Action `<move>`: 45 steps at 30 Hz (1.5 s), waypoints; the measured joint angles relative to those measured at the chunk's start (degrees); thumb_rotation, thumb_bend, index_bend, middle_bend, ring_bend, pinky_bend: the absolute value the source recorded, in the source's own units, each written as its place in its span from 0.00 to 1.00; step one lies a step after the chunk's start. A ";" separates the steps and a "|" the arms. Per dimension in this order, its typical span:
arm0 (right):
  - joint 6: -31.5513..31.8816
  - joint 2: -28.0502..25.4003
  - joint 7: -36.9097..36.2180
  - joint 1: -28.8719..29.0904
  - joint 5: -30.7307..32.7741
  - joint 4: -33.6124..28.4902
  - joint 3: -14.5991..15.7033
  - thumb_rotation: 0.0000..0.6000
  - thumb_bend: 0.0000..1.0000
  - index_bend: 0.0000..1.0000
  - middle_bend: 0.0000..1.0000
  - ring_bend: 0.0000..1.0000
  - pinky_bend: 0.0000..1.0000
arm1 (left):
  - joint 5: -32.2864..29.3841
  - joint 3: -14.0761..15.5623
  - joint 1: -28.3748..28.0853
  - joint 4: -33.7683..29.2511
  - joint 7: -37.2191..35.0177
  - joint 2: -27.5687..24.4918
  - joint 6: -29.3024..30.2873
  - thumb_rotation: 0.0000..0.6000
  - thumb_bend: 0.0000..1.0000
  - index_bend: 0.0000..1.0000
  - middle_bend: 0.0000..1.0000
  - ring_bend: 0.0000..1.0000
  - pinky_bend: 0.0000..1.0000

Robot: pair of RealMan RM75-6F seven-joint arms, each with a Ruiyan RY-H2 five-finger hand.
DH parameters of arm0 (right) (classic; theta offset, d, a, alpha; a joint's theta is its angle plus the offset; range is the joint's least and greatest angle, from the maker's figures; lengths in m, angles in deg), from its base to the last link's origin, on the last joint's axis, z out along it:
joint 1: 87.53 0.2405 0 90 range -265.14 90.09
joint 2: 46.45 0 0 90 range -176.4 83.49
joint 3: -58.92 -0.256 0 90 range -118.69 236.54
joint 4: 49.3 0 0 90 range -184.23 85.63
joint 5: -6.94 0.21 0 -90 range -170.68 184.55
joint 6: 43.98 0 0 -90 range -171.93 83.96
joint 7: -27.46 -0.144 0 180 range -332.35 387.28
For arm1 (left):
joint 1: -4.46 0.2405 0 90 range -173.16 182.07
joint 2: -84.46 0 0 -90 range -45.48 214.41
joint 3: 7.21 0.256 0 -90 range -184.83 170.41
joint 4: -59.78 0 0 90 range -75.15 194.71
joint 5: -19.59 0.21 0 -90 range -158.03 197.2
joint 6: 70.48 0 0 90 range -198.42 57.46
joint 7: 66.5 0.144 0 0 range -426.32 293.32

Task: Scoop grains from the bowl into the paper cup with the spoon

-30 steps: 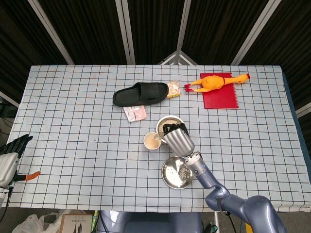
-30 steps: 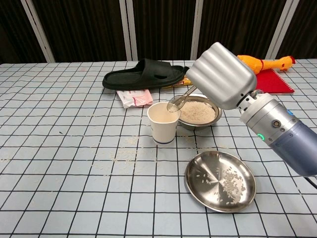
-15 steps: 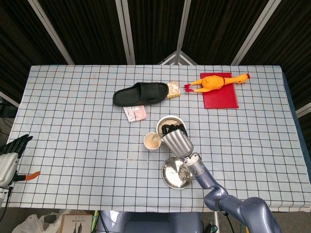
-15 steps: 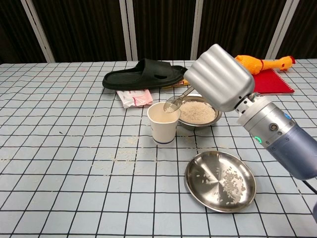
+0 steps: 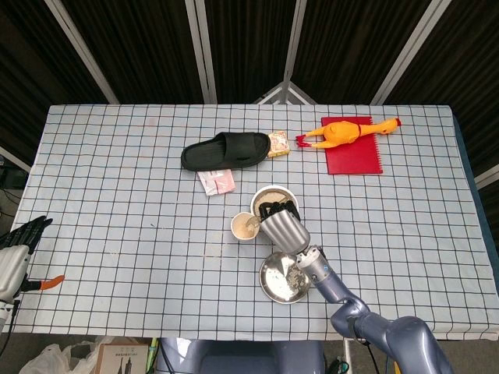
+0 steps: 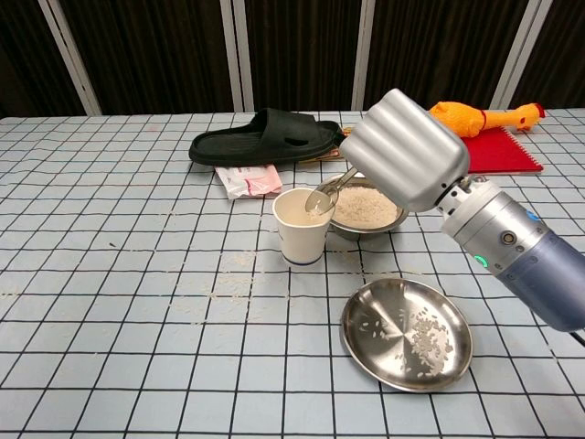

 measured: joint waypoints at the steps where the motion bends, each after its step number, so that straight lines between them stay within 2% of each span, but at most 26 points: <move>1: 0.15 -0.11 -0.04 0.06 0.13 -0.34 -0.43 1.00 0.61 0.65 0.83 0.97 1.00 | 0.00 0.01 -0.03 -0.01 0.03 0.00 -0.09 1.00 0.00 0.00 0.00 0.00 0.00; 4: 0.02 -0.19 0.14 -0.12 0.35 -1.09 -0.89 1.00 0.61 0.65 0.83 0.97 1.00 | 0.06 0.04 -0.12 -0.06 0.35 0.05 -0.17 1.00 0.00 0.00 0.00 0.00 0.00; 8: -0.82 0.53 0.17 -1.26 0.18 -0.26 0.78 1.00 0.61 0.65 0.83 0.97 1.00 | -0.10 0.04 -0.05 -0.11 0.31 -0.02 -0.14 1.00 0.00 0.00 0.00 0.00 0.00; 13: -0.04 0.96 -0.23 -0.70 0.08 0.25 -0.30 1.00 0.61 0.65 0.83 0.97 1.00 | -0.26 0.00 -0.09 -0.12 0.18 -0.06 -0.27 1.00 0.00 0.00 0.00 0.00 0.00; 18: 0.55 0.13 0.14 0.42 0.09 -1.75 -1.73 1.00 0.61 0.65 0.83 0.97 1.00 | -0.37 -0.04 -0.23 -0.20 0.43 -0.02 -0.47 1.00 0.00 0.00 0.00 0.00 0.00; 26: -0.87 0.47 1.31 -1.44 -0.20 -2.17 0.46 1.00 0.61 0.65 0.83 0.97 1.00 | -0.36 0.00 -0.09 -0.21 0.39 -0.07 -0.26 1.00 0.00 0.00 0.00 0.00 0.00; 32: -0.17 -0.01 0.96 -1.16 -0.23 -3.14 -0.57 1.00 0.61 0.65 0.83 0.97 1.00 | -0.48 -0.05 -0.19 -0.11 0.39 -0.01 -0.44 1.00 0.00 0.00 0.00 0.00 0.00; 38: 0.74 -3.13 1.14 -1.02 -0.53 -8.45 -1.32 1.00 0.61 0.65 0.83 0.97 1.00 | -0.73 -0.16 -0.25 0.01 0.39 0.00 -0.52 1.00 0.00 0.00 0.00 0.00 0.00; 45: 1.24 -9.96 2.70 -2.92 -0.51 -20.60 -1.32 1.00 0.61 0.65 0.83 0.97 1.00 | -0.86 -0.02 -0.11 -0.11 0.66 -0.05 -0.50 1.00 0.00 0.00 0.00 0.00 0.00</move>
